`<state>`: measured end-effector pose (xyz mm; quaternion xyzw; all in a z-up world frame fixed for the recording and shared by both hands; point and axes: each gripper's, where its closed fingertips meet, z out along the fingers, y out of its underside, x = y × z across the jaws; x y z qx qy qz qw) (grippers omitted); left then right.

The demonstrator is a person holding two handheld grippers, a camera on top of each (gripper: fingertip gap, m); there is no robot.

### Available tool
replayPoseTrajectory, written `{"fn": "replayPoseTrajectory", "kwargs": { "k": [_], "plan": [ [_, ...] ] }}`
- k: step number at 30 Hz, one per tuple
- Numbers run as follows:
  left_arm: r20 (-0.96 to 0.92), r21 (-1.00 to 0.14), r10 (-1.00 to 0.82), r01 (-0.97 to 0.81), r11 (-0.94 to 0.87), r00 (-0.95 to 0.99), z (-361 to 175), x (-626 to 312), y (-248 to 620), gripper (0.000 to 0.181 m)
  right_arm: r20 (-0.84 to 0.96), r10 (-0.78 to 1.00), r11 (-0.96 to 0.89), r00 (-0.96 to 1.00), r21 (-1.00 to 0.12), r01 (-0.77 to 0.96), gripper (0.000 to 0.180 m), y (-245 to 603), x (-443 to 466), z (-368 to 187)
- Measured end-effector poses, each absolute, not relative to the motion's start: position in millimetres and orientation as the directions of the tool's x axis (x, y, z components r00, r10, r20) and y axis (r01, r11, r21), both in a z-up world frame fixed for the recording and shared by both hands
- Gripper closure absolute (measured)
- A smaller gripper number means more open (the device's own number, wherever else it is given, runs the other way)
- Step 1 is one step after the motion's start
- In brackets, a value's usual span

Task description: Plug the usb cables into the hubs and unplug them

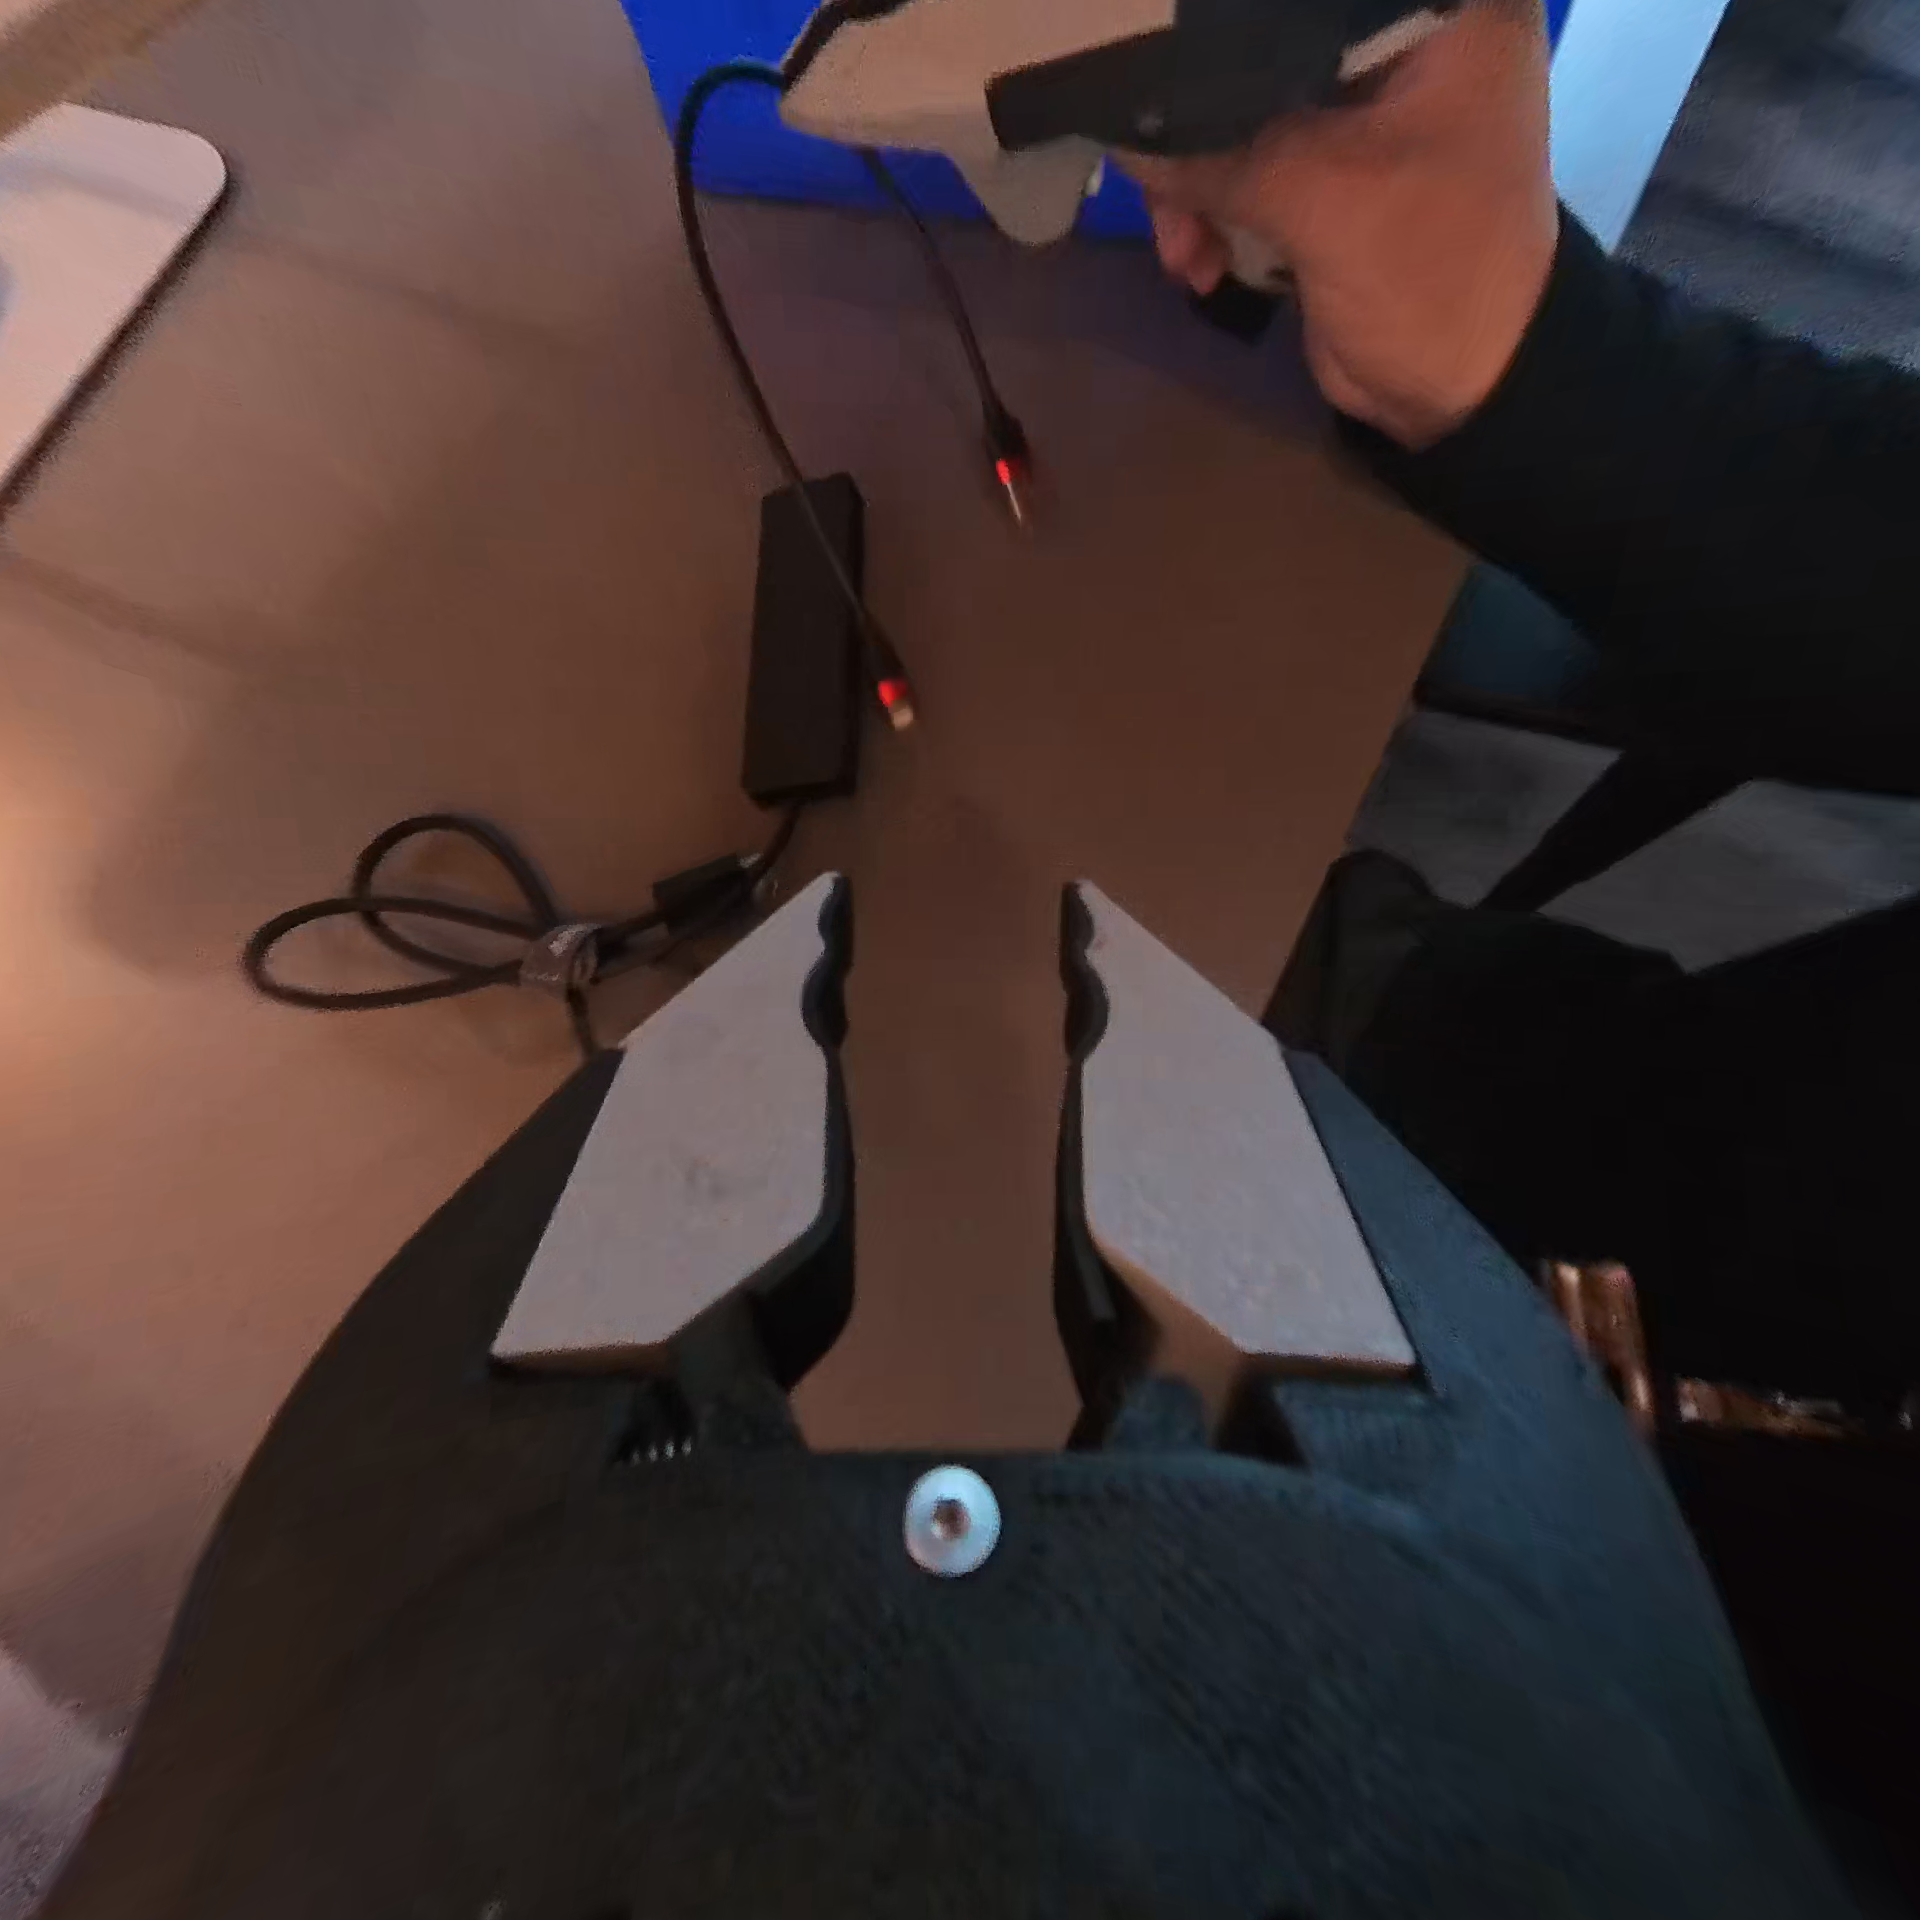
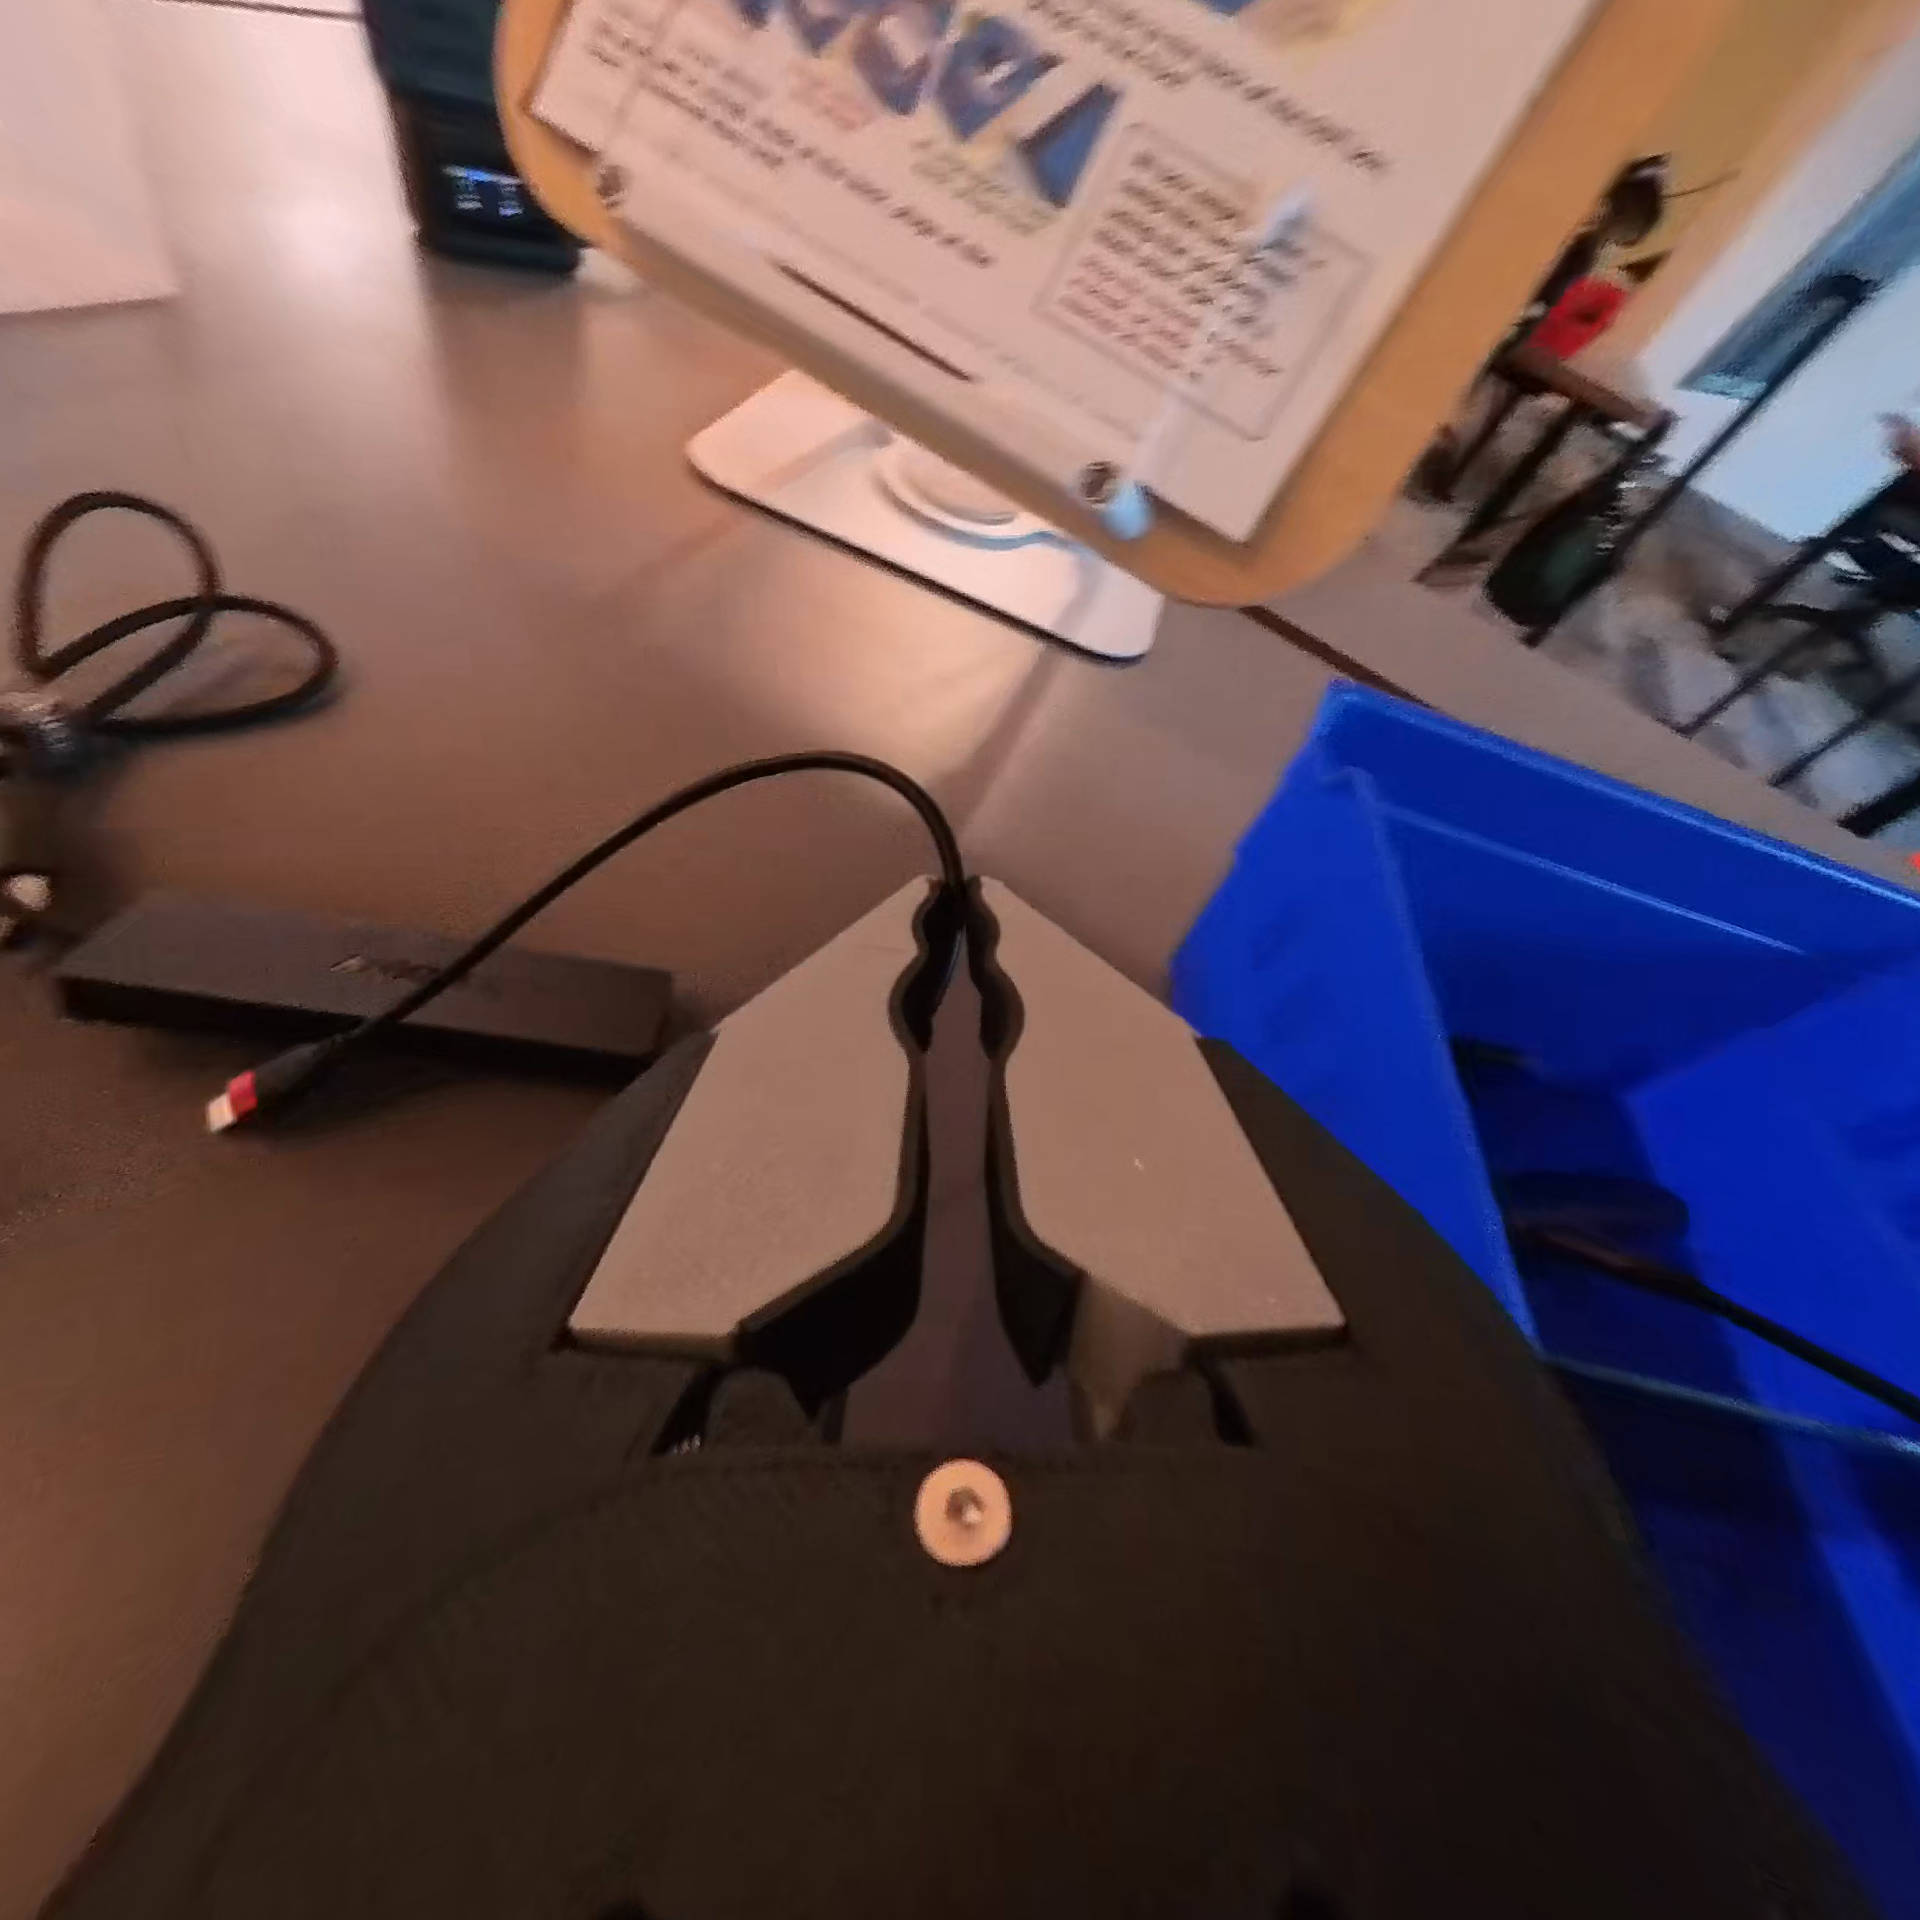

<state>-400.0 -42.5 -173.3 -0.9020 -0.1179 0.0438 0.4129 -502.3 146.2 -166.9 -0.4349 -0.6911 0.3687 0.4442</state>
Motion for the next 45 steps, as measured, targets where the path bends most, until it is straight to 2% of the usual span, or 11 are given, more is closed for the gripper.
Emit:
{"fn": "replayPoseTrajectory", "kwargs": {
  "k": [5,6,11,16,20,23,26,35,41,43,45],
  "plan": [
    [-0.014,-0.839,0.241,0.119,-0.532,0.97,-132.9,-375.8,-63.4,0.142,0.303,0.932,0.356,-0.2,-0.872,0.335,0.18,152.2,-504.2,-178.0],
    [-0.021,-0.862,0.24,0.103,-0.496,0.971,-126.9,-372.8,-64.5,0.149,0.307,0.929,0.363,-0.205,-0.862,0.354,0.18,152.0,-504.9,-182.4],
    [-0.159,-0.806,0.334,0.073,-0.587,0.929,-130.8,-389.9,-90.0,0.145,0.298,0.919,0.38,-0.257,-0.845,0.377,0.18,143.4,-505.9,-191.9],
    [-0.037,-0.88,0.287,0.105,-0.463,0.957,-105.2,-375.4,-87.9,0.146,0.291,0.91,0.376,-0.294,-0.879,0.294,0.18,130.9,-504.9,-179.2],
    [-0.062,-0.862,0.375,0.14,-0.488,0.925,-112.8,-395.1,-104.4,0.145,0.288,0.895,0.388,-0.34,-0.878,0.28,0.179,120.7,-503.5,-180.8],
    [0.018,-0.863,0.366,0.199,-0.464,0.93,-116.8,-395.3,-106.4,0.145,0.294,0.894,0.39,-0.339,-0.882,0.264,0.179,119.2,-503.4,-178.0],
    [0.094,-0.868,0.359,0.253,-0.427,0.929,-115.5,-395.2,-107.3,0.146,0.291,0.904,0.373,-0.314,-0.895,0.246,0.179,124.4,-503.2,-171.7],
    [0.057,-0.863,0.385,0.239,-0.444,0.921,-118.7,-400.8,-116.7,0.147,0.311,0.939,0.331,-0.145,-0.934,0.138,0.179,151.9,-496.9,-137.6],
    [0.081,-0.855,0.392,0.266,-0.445,0.916,-124.9,-405.3,-119.4,0.147,0.327,0.944,0.329,0.036,-0.94,-0.086,0.178,169.3,-473.4,-87.4],
    [0.076,-0.857,0.389,0.26,-0.446,0.918,-124.4,-404.6,-119.3,0.147,0.337,0.941,0.339,0.039,-0.938,-0.069,0.178,170.0,-475.7,-90.2],
    [0.062,-0.858,0.394,0.251,-0.448,0.917,-123.6,-405.2,-119.9,0.151,0.344,0.939,0.345,-0.028,-0.938,0.029,0.179,163.7,-486.2,-111.0]
  ]
}}
